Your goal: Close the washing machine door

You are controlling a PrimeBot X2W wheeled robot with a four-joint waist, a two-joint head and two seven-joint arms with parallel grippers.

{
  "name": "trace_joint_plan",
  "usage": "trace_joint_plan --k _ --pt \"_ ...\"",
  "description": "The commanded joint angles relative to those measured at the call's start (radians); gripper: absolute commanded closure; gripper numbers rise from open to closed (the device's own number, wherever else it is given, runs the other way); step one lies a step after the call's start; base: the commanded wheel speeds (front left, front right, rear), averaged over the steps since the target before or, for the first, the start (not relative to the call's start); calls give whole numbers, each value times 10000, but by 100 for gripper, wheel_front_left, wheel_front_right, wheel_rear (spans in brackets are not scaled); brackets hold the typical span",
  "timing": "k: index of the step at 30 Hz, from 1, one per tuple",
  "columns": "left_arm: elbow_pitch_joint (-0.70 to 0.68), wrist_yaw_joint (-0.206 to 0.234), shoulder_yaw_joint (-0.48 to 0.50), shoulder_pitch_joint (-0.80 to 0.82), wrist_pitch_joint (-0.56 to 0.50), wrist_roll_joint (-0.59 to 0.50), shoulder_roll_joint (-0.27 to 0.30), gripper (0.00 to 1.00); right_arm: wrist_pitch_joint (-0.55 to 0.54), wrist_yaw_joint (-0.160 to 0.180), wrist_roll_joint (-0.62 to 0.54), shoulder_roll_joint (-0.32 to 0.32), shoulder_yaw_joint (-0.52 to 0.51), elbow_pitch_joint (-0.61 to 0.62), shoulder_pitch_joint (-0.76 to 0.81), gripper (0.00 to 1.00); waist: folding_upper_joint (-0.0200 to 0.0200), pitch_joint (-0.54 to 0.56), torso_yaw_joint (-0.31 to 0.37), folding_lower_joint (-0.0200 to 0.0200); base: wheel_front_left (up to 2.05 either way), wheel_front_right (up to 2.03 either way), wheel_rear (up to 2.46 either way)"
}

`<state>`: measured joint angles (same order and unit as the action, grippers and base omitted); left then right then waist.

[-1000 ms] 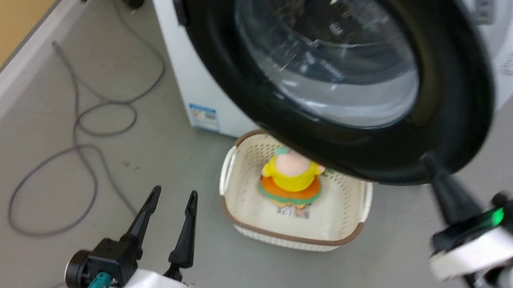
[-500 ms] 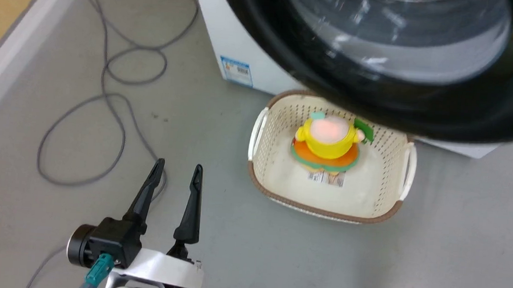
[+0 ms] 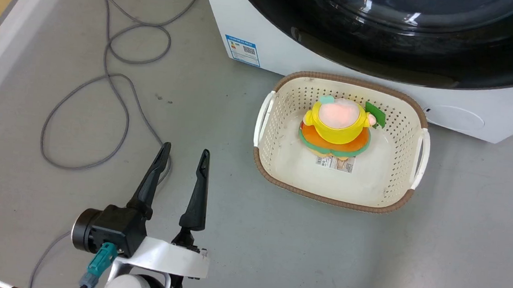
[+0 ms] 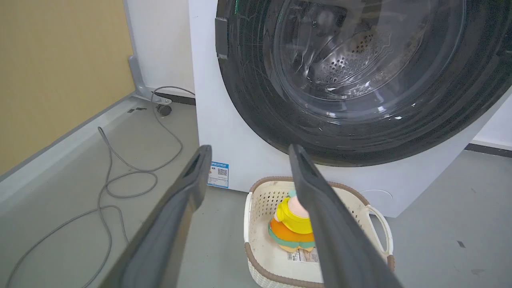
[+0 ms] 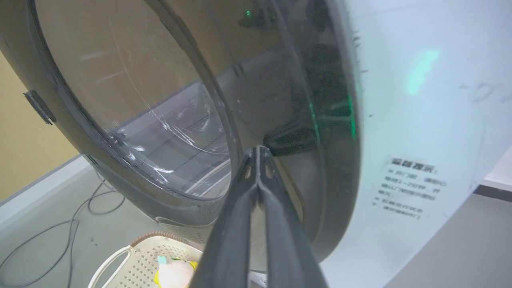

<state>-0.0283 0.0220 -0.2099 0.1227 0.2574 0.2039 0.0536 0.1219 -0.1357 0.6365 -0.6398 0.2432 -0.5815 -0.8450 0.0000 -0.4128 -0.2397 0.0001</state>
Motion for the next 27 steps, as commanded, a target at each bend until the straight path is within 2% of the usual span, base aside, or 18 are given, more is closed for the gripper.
trace_joint_plan --k 1,9,16,17,20,23,27 --pt "-11 -8 -4 125 43 -45 -13 0 93 50 172 16 -250 -367 -358 100 0 -22 26 -1 0 0 0" --pt "196 -12 13 101 43 -135 -25 0 701 50 253 392 -44 -964 -261 100 0 413 135 -1 0 0 0" --pt "340 -82 96 -95 43 -204 -28 0 1075 50 686 661 533 -750 852 100 0 1329 415 -1 0 0 0" --pt "407 -95 113 -208 43 -202 -29 0 1187 50 836 750 732 -583 1484 100 0 1729 527 -1 0 0 0" --pt "481 -74 173 -352 43 -191 -29 0 1290 50 962 892 814 -324 2120 100 0 2135 698 -1 0 0 0" --pt "615 -51 277 -640 43 -193 -30 0 1374 50 635 1033 855 175 3061 100 0 2708 1007 -1 0 0 0" --pt "771 -14 487 -1025 43 -138 -27 0 1393 50 20 1587 101 1360 4472 100 0 3305 1419 -1 0 0 0"
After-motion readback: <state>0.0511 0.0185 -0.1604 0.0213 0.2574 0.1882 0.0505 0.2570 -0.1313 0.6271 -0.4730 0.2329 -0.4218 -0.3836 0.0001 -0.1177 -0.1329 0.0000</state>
